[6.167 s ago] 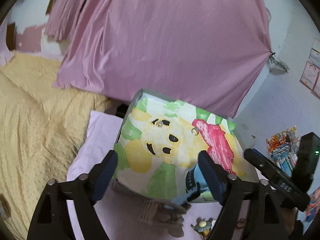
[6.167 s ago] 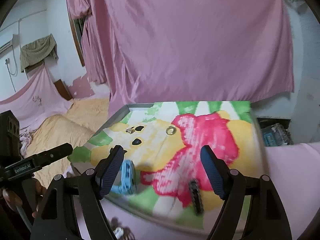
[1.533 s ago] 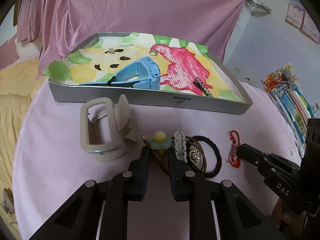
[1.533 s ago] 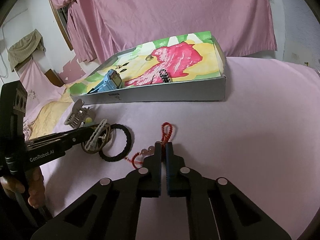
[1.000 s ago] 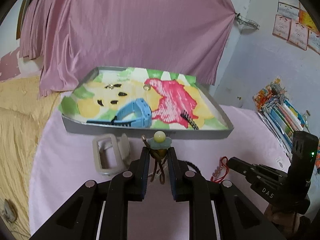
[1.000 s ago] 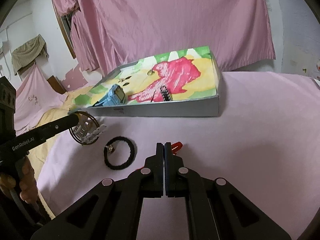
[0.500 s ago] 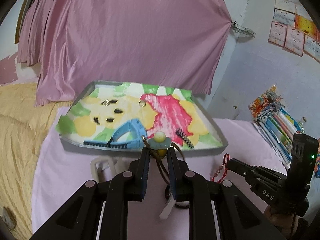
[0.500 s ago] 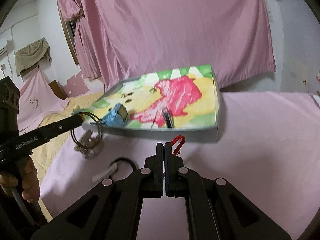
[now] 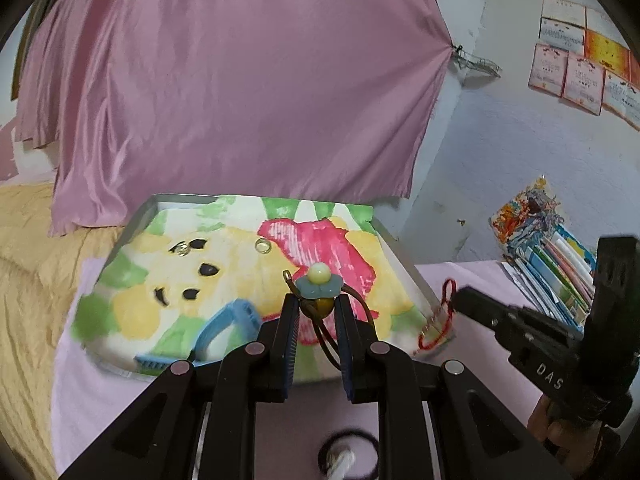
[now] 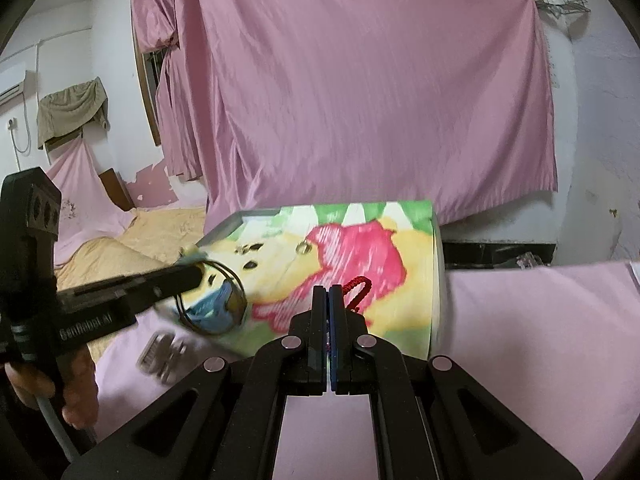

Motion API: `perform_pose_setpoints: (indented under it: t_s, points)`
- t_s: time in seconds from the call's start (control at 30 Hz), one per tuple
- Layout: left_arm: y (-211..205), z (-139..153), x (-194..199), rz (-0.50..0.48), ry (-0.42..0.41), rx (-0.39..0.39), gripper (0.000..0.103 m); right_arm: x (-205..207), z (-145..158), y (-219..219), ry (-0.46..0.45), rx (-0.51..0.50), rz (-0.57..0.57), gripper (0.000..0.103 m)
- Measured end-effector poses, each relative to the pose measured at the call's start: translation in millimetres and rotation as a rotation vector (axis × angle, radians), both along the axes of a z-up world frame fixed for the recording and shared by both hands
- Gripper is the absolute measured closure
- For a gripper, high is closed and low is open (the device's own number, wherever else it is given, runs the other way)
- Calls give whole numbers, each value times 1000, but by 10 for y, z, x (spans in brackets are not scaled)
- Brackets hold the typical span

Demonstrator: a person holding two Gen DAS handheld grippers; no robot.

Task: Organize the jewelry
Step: 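Carry both items over the tray and open both tools to drop them, then withdraw both open tools from the tray toward the remaining items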

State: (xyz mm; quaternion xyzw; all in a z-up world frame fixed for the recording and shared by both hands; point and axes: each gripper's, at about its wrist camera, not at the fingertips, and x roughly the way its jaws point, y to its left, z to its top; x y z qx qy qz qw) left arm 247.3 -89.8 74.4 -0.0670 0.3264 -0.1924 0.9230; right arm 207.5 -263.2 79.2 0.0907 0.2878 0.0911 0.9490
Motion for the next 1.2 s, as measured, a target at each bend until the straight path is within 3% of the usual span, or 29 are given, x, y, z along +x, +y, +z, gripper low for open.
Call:
perform_pose_setpoints:
  t_s: [0.4, 0.8, 0.9, 0.97, 1.03, 1.17, 1.2]
  points:
    - [-247, -417, 462, -28, 132, 80, 86, 462, -417, -46, 133, 46, 5, 101]
    - [-275, -495, 513, -17, 173, 110, 84, 542, -635, -148, 236, 77, -32, 100]
    - [-264, -468, 488, -15, 162, 94, 76, 482, -615, -199, 228, 76, -53, 96]
    - [-266, -434, 441, -14, 142, 84, 60, 404, -579, -238, 205, 84, -67, 87]
    - [-244, -389, 379, -15, 108, 57, 36, 347, -537, -261, 181, 86, -78, 74]
    - [-189, -260, 208, 21, 21, 51, 35, 154, -406, -291, 106, 81, -108, 73]
    - [-168, -233, 179, 28, 12, 45, 34, 110, -378, -298, 90, 80, -115, 66]
